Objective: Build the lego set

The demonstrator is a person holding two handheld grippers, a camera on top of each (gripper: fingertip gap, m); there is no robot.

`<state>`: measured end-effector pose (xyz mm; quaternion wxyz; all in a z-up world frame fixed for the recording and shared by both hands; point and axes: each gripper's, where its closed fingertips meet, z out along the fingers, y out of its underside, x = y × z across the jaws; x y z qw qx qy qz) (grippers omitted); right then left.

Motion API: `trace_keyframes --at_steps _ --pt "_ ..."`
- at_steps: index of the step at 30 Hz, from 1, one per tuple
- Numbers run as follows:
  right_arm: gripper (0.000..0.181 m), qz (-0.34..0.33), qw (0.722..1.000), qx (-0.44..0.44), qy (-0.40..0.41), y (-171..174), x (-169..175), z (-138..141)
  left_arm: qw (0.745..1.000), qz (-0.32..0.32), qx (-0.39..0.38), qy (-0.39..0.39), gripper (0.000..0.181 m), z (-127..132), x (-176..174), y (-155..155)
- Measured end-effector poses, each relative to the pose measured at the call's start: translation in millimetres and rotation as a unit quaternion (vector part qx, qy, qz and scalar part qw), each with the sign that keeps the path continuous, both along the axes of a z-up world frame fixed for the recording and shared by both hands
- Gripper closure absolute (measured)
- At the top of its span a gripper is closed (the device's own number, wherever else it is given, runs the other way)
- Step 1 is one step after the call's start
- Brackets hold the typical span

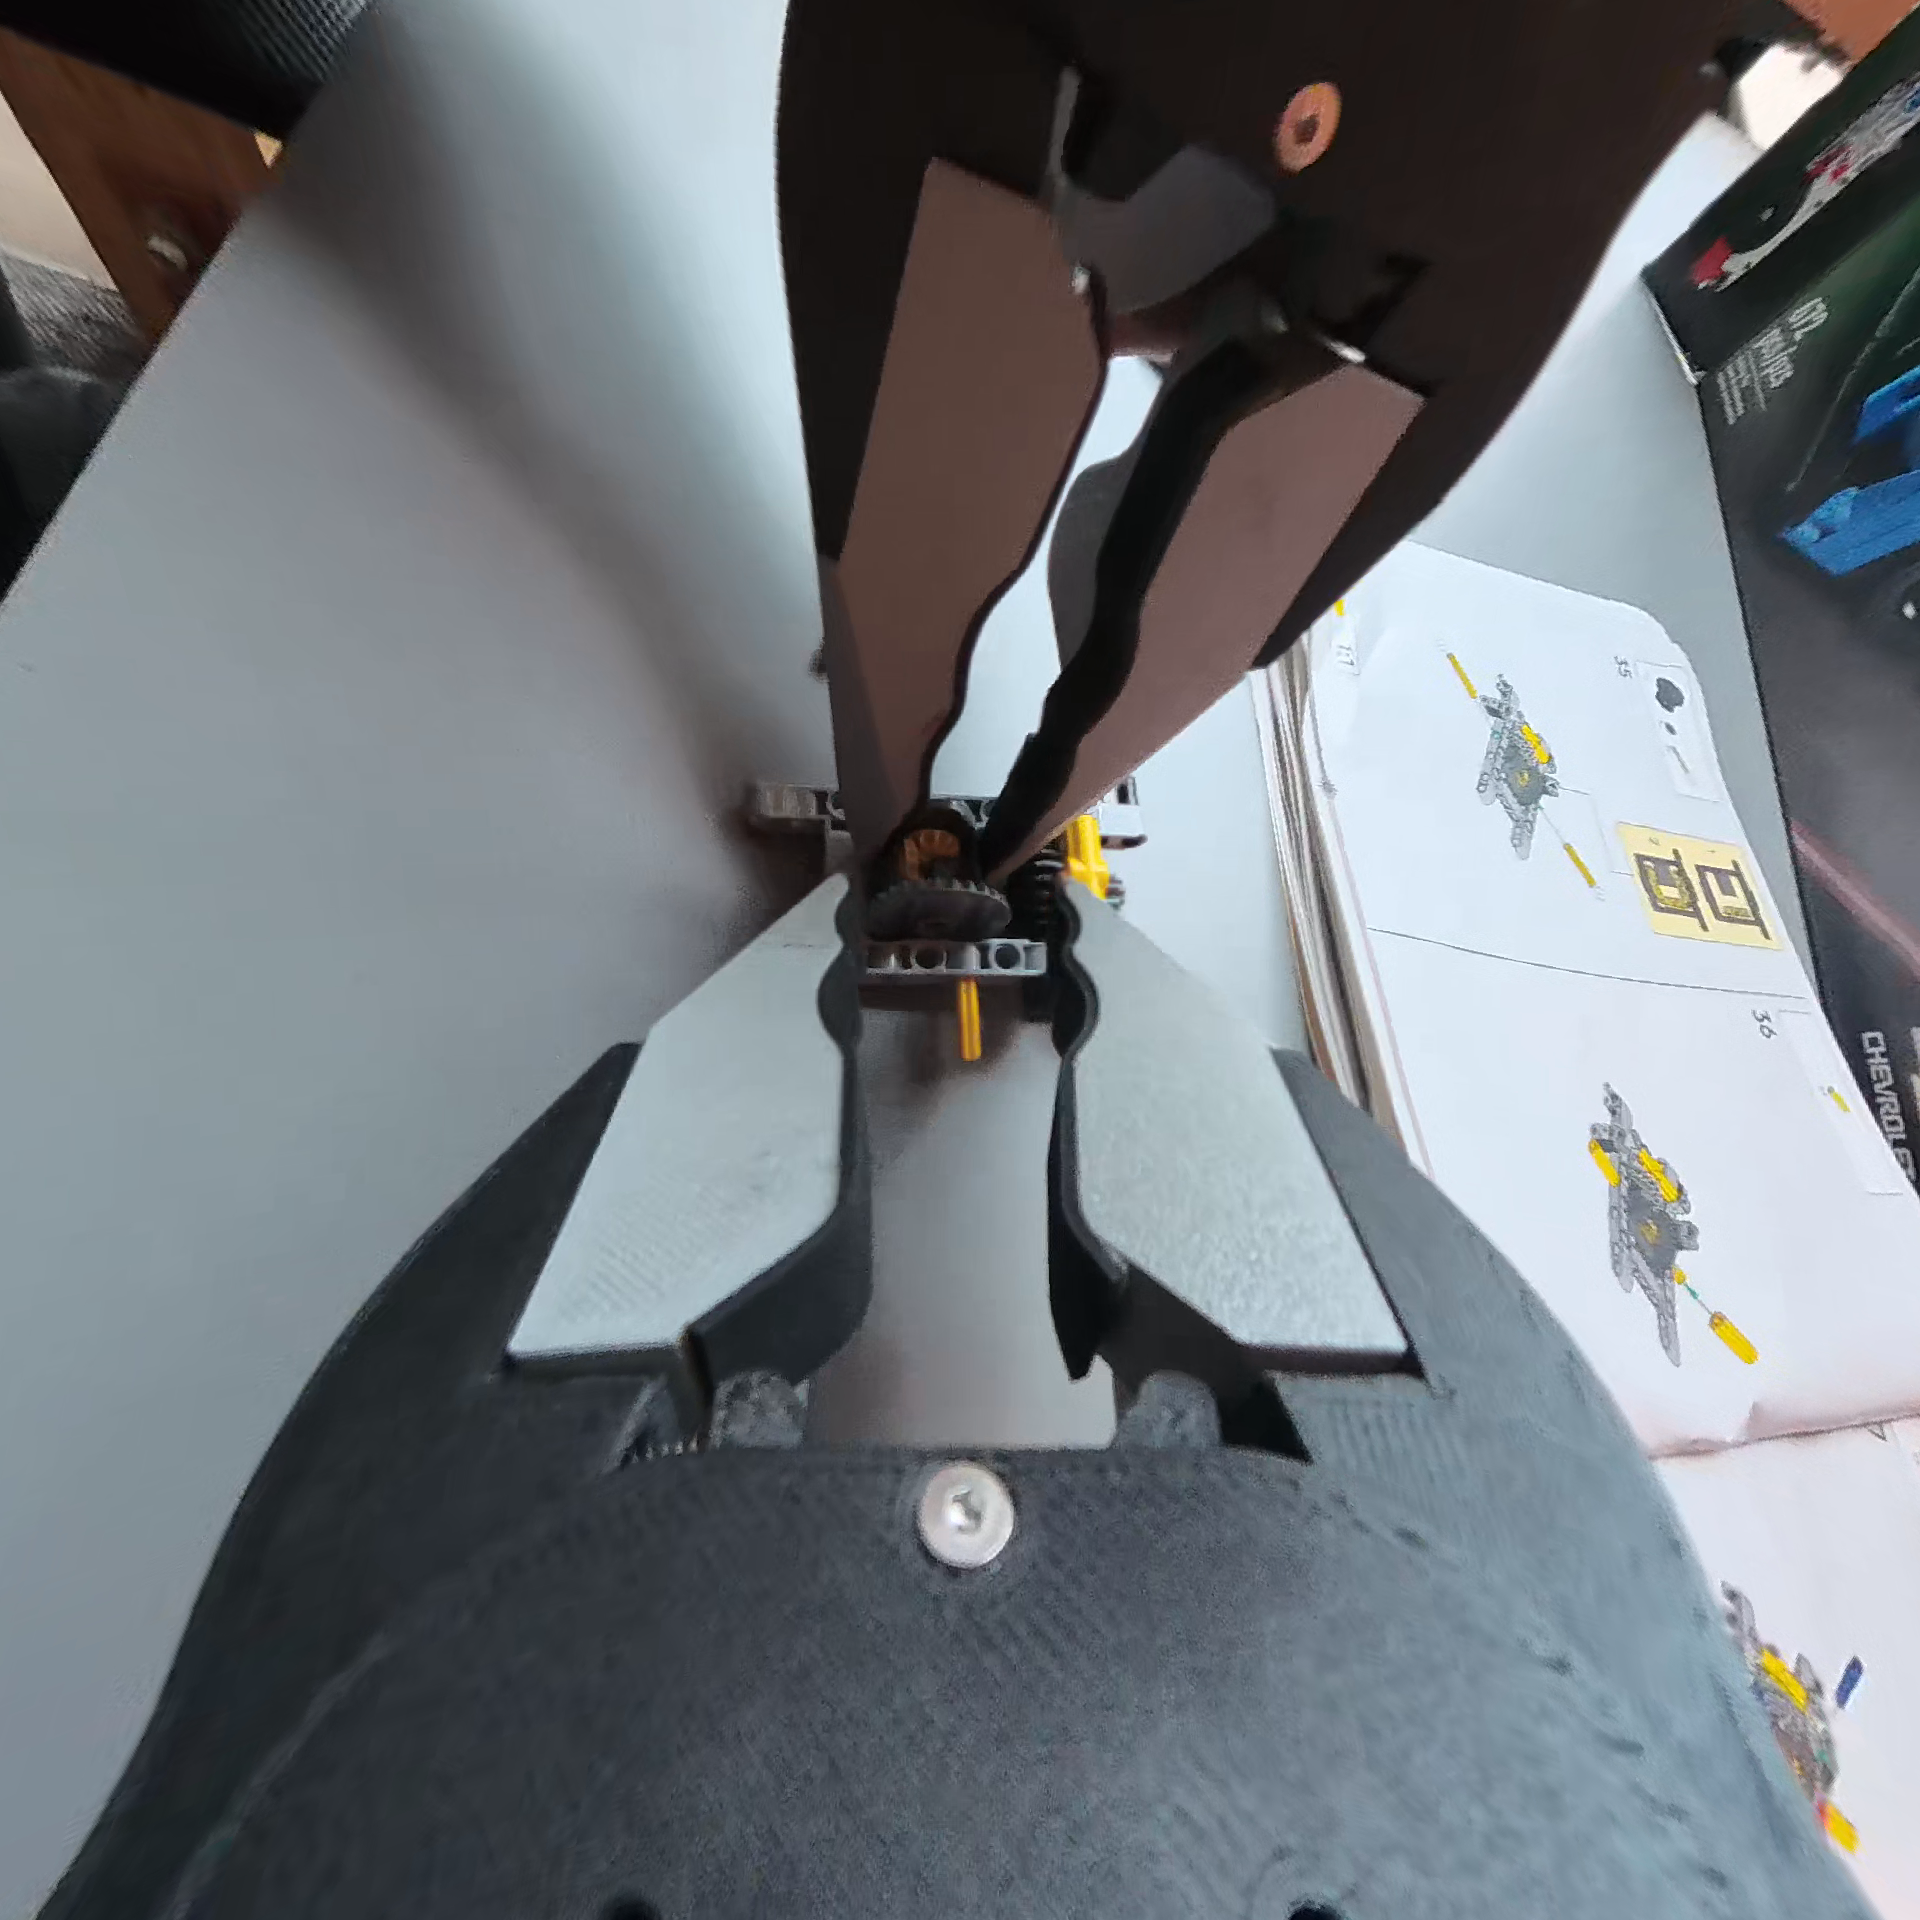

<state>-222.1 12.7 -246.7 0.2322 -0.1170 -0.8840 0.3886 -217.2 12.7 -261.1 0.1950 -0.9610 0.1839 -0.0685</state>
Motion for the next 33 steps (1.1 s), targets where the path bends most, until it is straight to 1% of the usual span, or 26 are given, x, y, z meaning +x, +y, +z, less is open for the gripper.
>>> trace_keyframes --at_steps 2,5,10,14,17,22,25,28,33 --pt "0.156 0.006 1.000 0.006 -0.004 -2.4 1.4 -3.8 1.000 0.001 0.005 0.002 0.164 0.2 -0.5 -0.6" --pt "0.156 0.005 1.000 0.009 -0.002 -3.0 0.2 -4.6 1.000 0.003 0.013 0.000 0.164 0.3 -0.7 -1.4" --pt "0.156 0.001 1.000 -0.002 -0.011 -3.1 -1.4 -4.7 1.000 0.009 0.027 0.000 0.156 4.1 -0.2 -7.4" --pt "0.157 0.000 1.000 -0.012 -0.018 -3.1 -3.6 -4.9 0.997 0.012 0.069 0.012 0.158 13.2 -4.0 -10.1" --pt "0.157 -0.005 1.000 -0.014 -0.017 -2.3 -6.5 -5.1 0.996 0.020 0.081 0.024 0.158 10.7 -8.8 -8.4" --pt "0.157 -0.009 1.000 -0.014 -0.008 -2.1 -9.1 -5.2 0.995 0.011 0.091 0.024 0.158 2.9 -7.9 -3.0" --pt "0.156 -0.010 1.000 -0.016 -0.013 -1.0 -9.9 -5.6 0.995 0.010 0.097 0.018 0.158 2.4 -8.5 -0.5" --pt "0.156 -0.012 1.000 -0.016 -0.015 -0.6 -10.1 -6.0 0.995 0.012 0.099 0.018 0.164 0.8 -11.5 -0.9" --pt "0.155 -0.012 1.000 -0.016 -0.015 1.3 -9.4 -5.9 0.994 0.012 0.108 0.013 0.164 0.2 -11.4 0.4"
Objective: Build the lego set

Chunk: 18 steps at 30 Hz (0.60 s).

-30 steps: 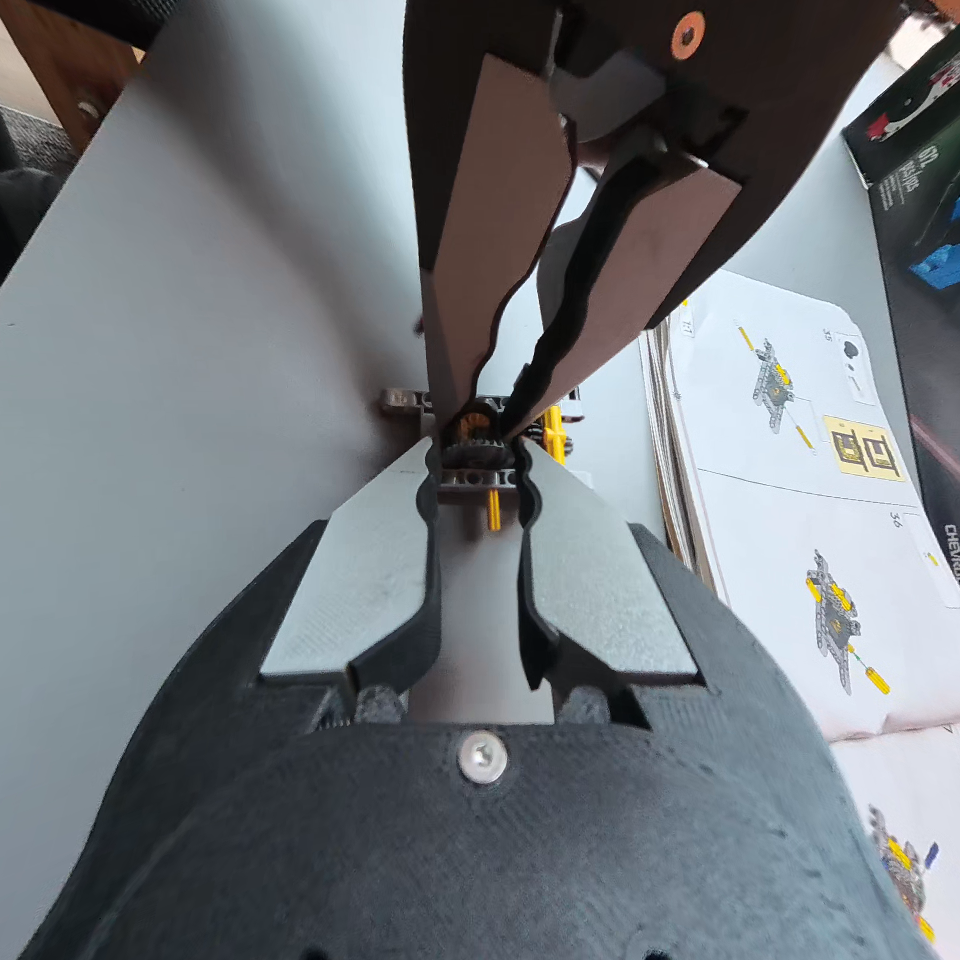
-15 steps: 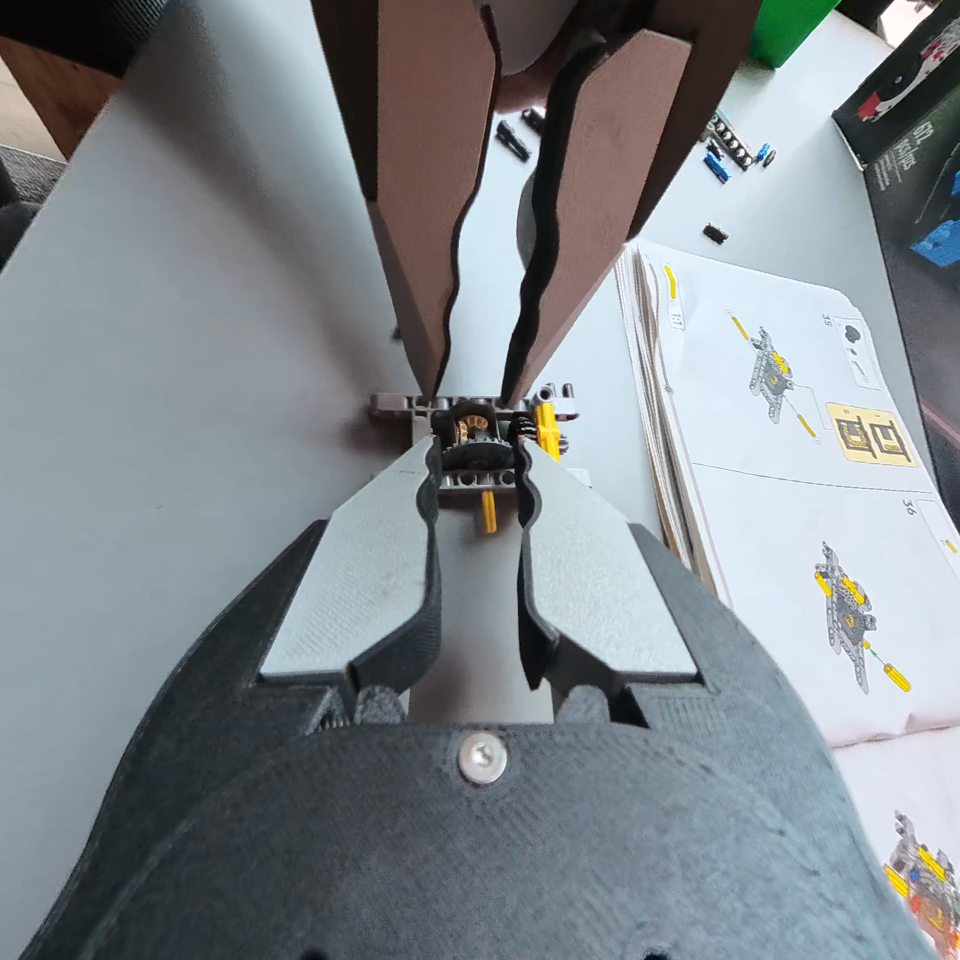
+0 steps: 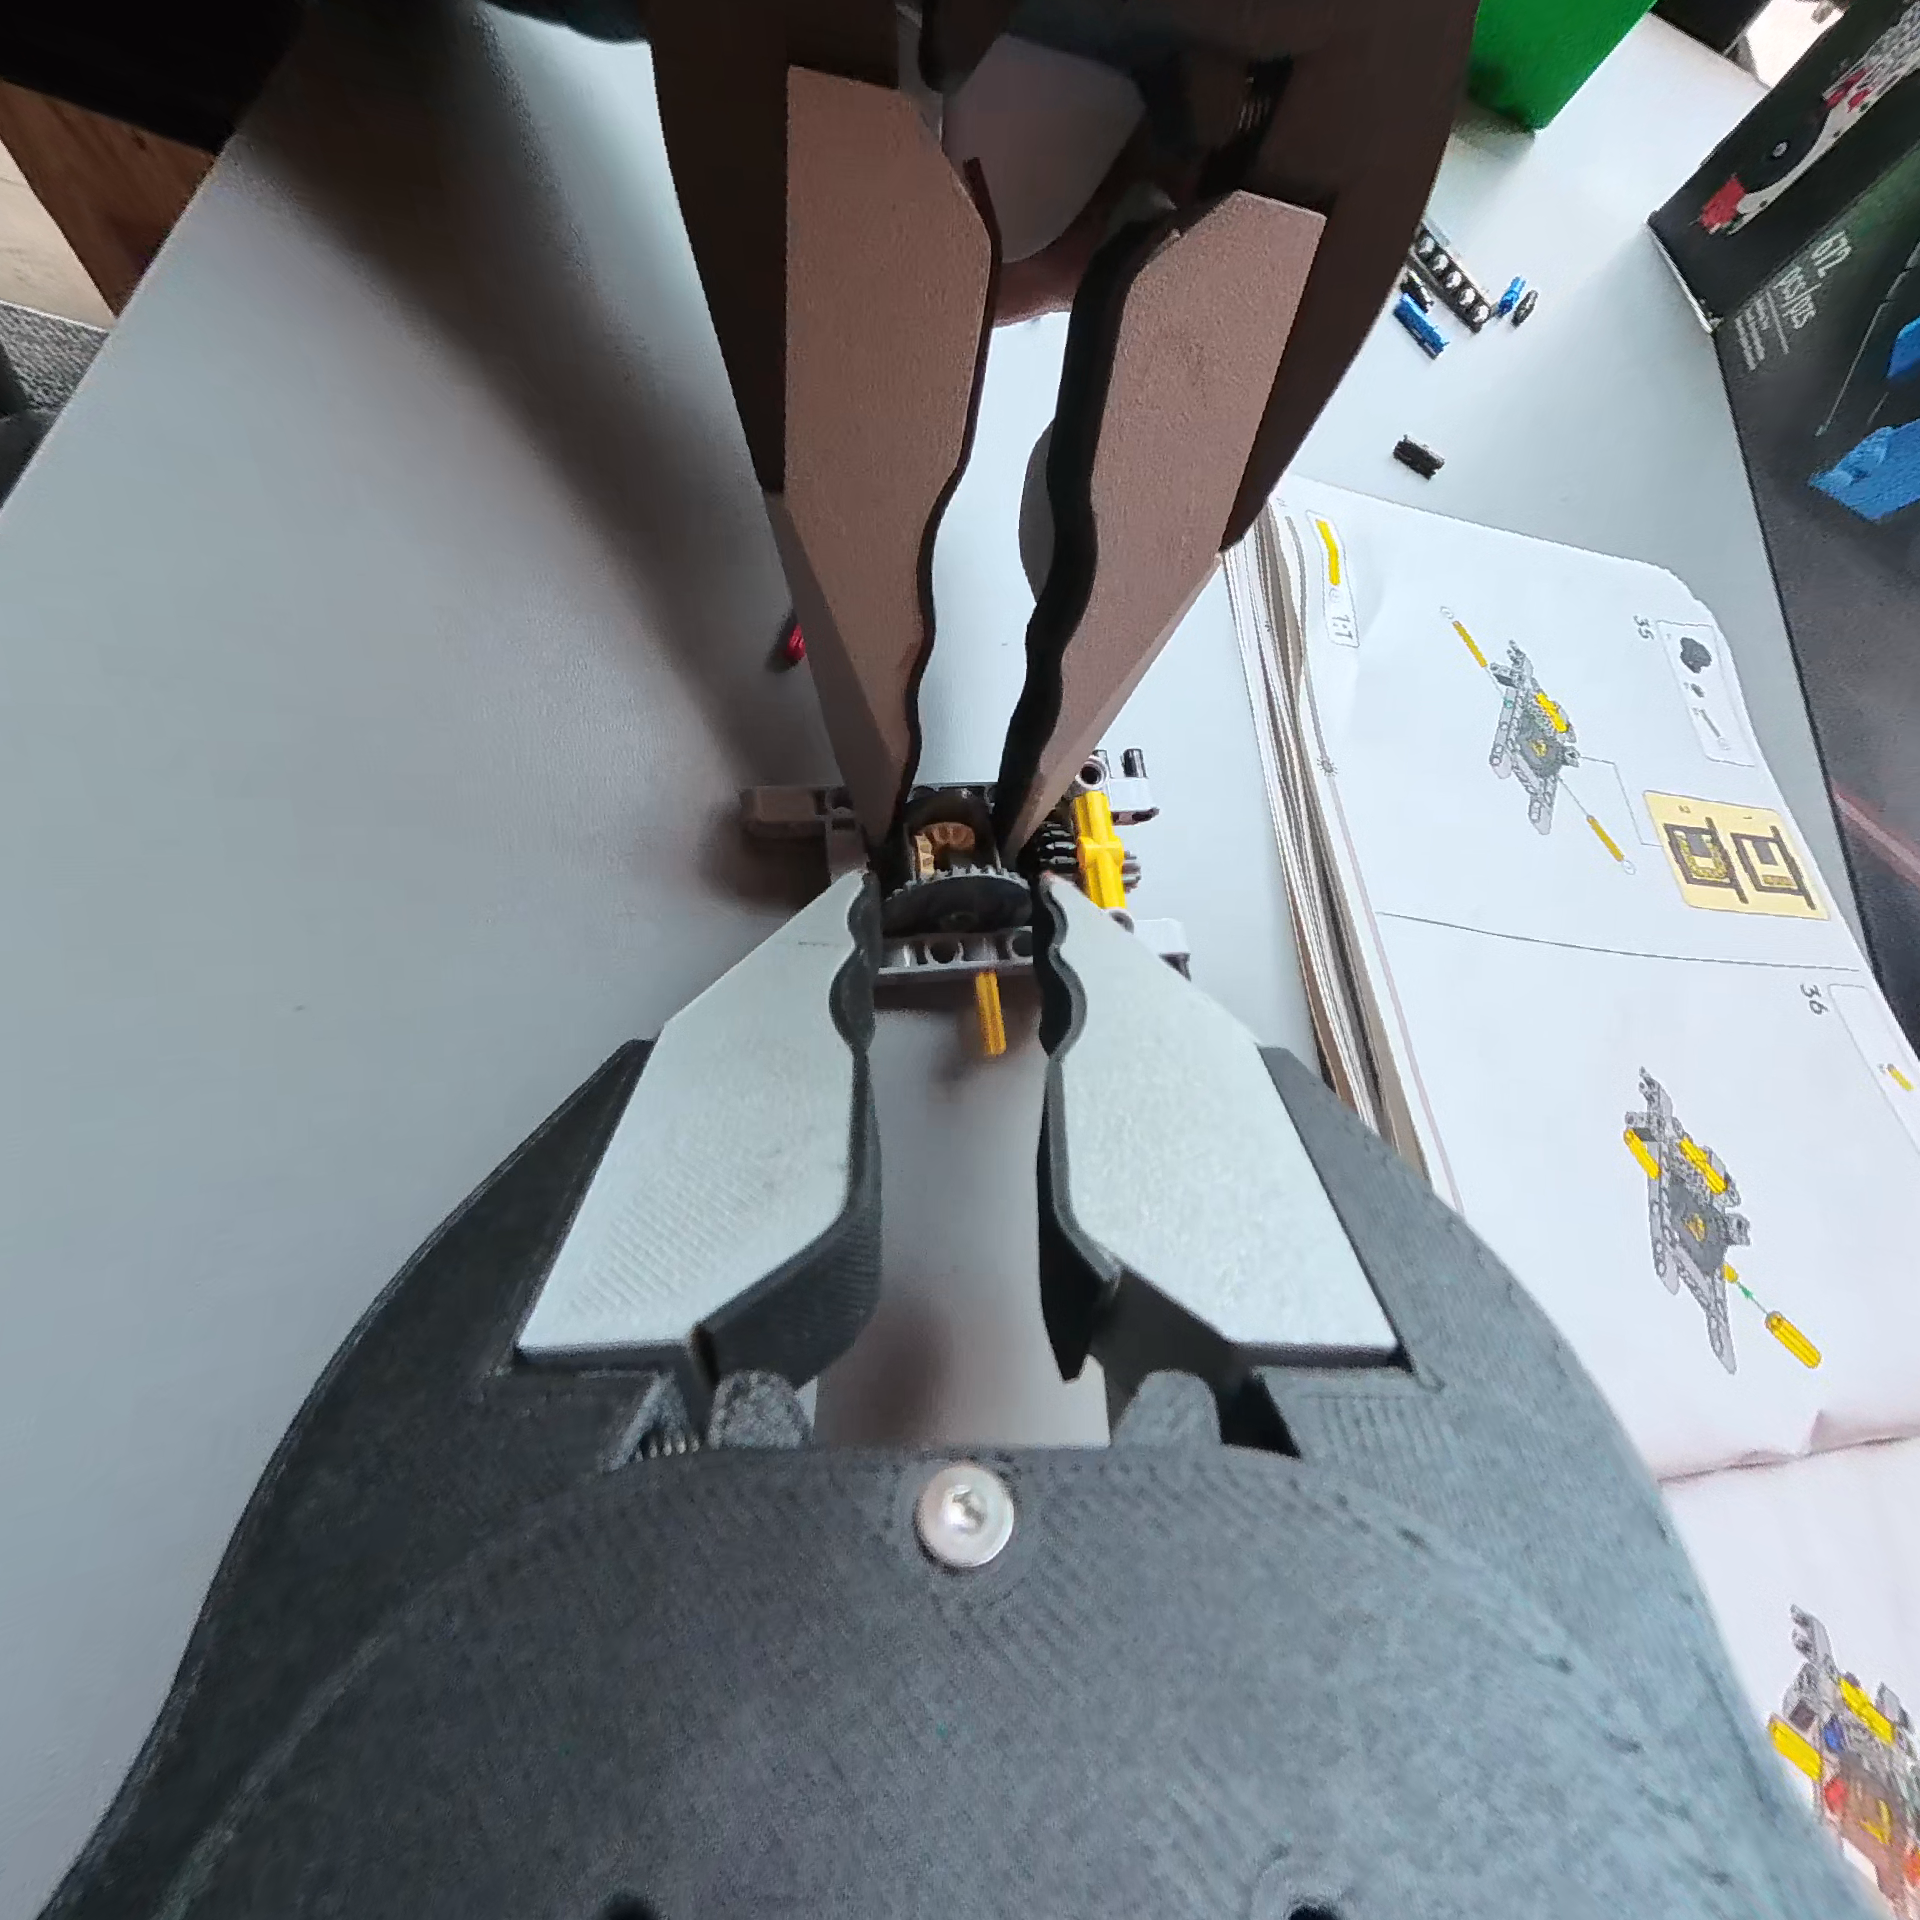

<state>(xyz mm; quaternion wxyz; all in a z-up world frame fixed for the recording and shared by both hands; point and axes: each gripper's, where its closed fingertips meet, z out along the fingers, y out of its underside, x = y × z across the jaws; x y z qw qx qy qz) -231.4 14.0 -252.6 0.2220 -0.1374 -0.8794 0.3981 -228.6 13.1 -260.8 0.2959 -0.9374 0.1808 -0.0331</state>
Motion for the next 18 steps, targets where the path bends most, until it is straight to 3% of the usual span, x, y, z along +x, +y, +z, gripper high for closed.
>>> trace_keyframes --at_steps 10,12,18 --pt "0.152 -0.028 0.999 -0.006 -0.019 16.7 4.0 0.1 0.999 0.019 -0.022 0.012 0.164 1.2 -6.3 -3.3" --pt "0.143 -0.013 0.999 -0.012 -0.030 11.4 10.1 1.6 0.999 0.020 -0.028 0.015 0.164 0.7 -5.9 -3.7" --pt "0.142 -0.011 1.000 0.017 0.018 2.0 11.1 4.3 0.999 0.026 -0.031 0.004 0.163 -0.5 -6.1 -6.5"
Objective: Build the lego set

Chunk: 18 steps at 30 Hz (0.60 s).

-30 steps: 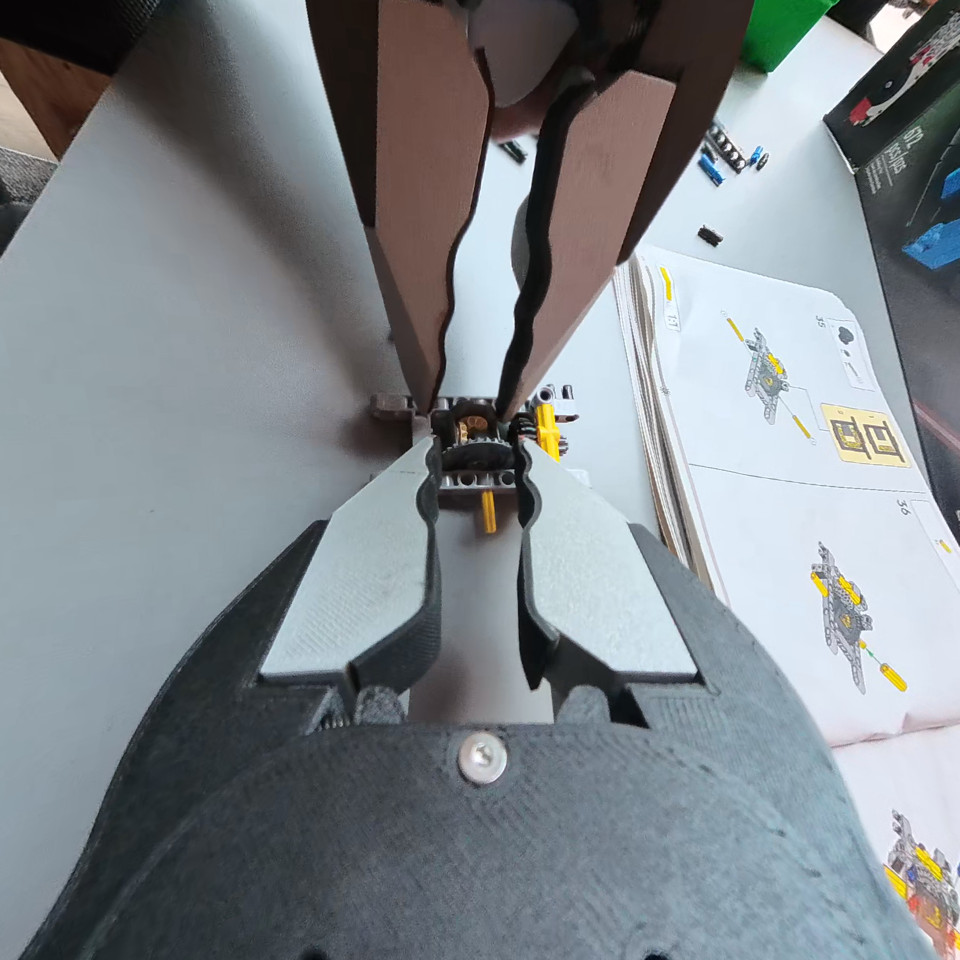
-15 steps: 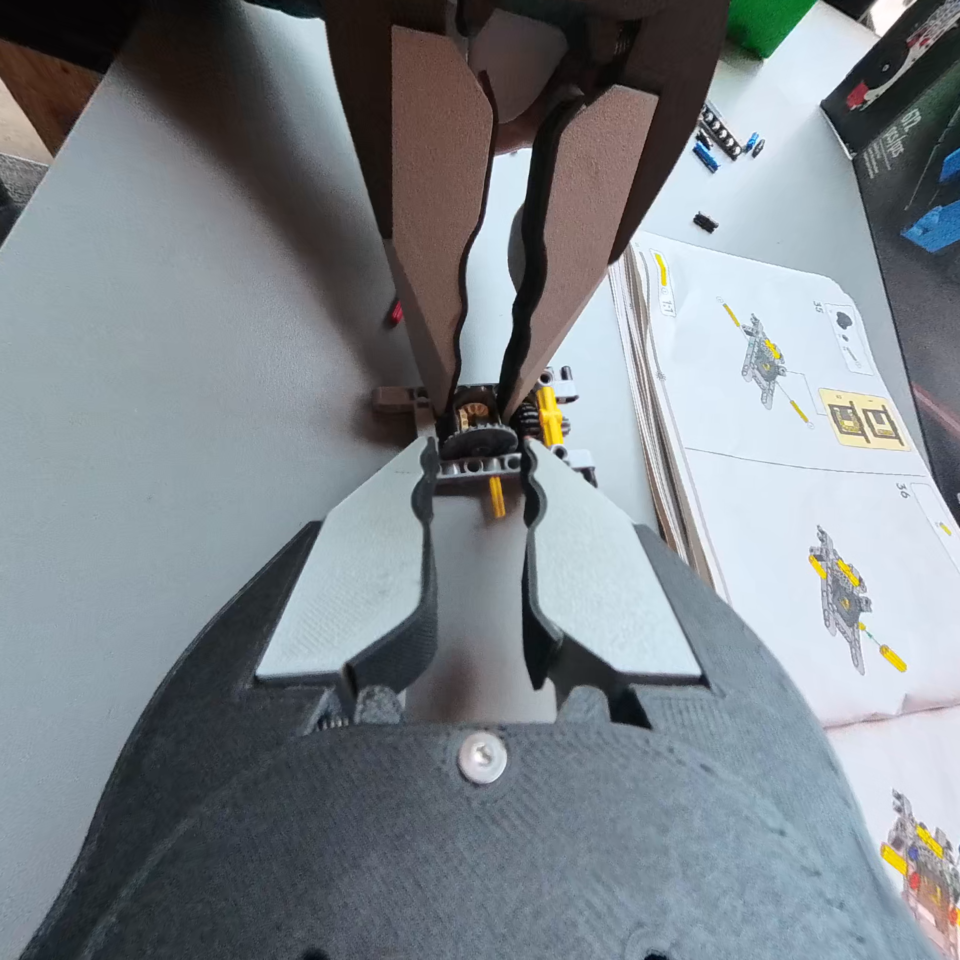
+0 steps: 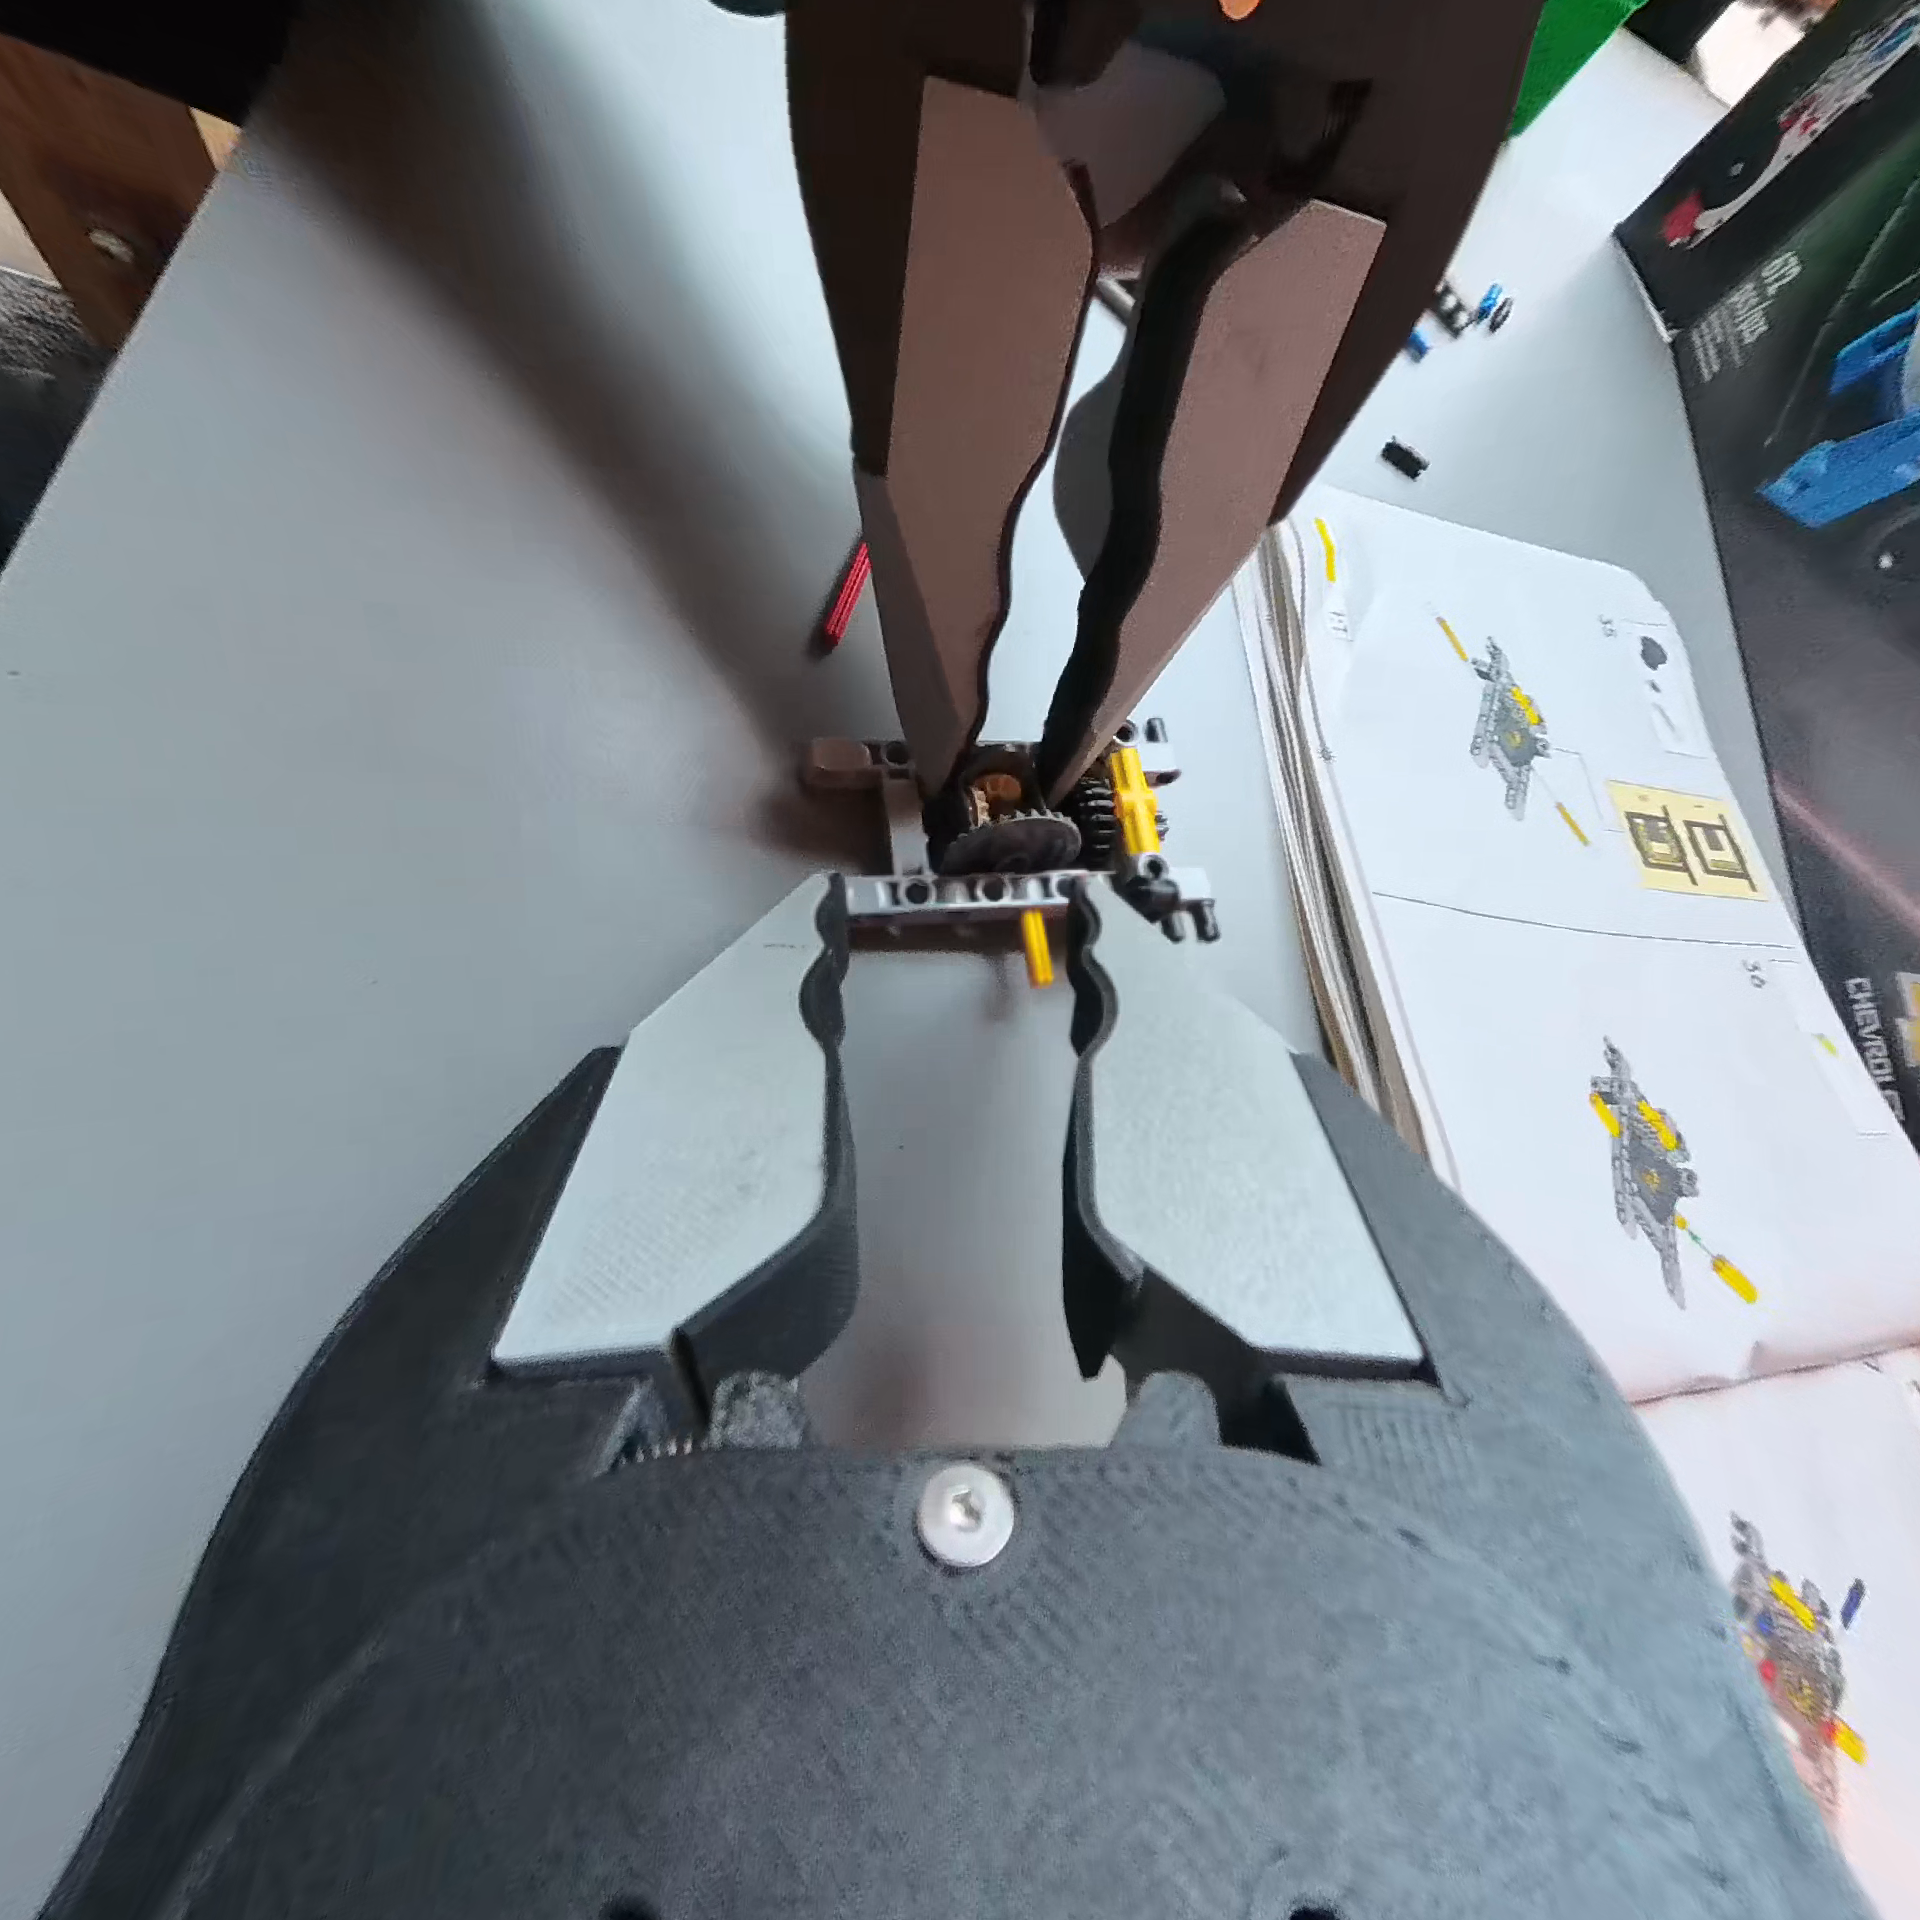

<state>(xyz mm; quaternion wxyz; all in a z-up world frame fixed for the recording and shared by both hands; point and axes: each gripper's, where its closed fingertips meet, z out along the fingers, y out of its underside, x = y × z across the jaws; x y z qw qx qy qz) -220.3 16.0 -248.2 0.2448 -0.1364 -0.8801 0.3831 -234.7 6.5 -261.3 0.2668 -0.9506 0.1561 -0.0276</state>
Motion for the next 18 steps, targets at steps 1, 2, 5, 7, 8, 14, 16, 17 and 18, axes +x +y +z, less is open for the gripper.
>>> trace_keyframes --at_steps 1,2,5,7,8,14,16,17,18 --pt "0.141 -0.003 1.000 0.000 0.005 0.1 -1.6 0.8 1.000 -0.001 0.002 -0.003 0.162 0.9 0.5 -0.9" --pt "0.141 -0.004 1.000 -0.001 0.008 0.2 -2.2 1.6 1.000 -0.003 0.003 -0.008 0.159 2.7 1.9 -2.5" --pt "0.140 -0.005 1.000 -0.006 0.003 0.7 -2.3 1.5 1.000 -0.004 0.017 -0.017 0.153 12.8 3.7 -8.2" --pt "0.140 -0.008 1.000 -0.005 0.005 2.1 -3.0 1.4 1.000 0.005 0.023 -0.015 0.153 18.4 -1.4 -12.4" --pt "0.140 -0.008 1.000 -0.008 0.006 2.6 -3.1 2.6 1.000 0.014 0.023 -0.010 0.152 19.0 -7.5 -14.3" --pt "0.146 -0.012 0.999 -0.033 -0.007 11.4 -2.3 9.0 0.999 0.034 0.017 -0.019 0.147 14.5 -21.9 -22.2" --pt "0.147 -0.009 0.999 -0.042 -0.029 13.1 -1.3 6.3 0.999 0.036 0.026 -0.011 0.147 17.2 -25.0 -21.5" --pt "0.148 -0.009 0.998 -0.042 -0.041 14.5 -1.3 3.0 0.999 0.037 0.030 -0.015 0.147 17.5 -25.6 -20.4" --pt "0.149 -0.013 0.998 -0.039 -0.048 16.7 -2.8 -0.4 0.998 0.040 0.033 -0.020 0.147 16.3 -26.4 -19.0"
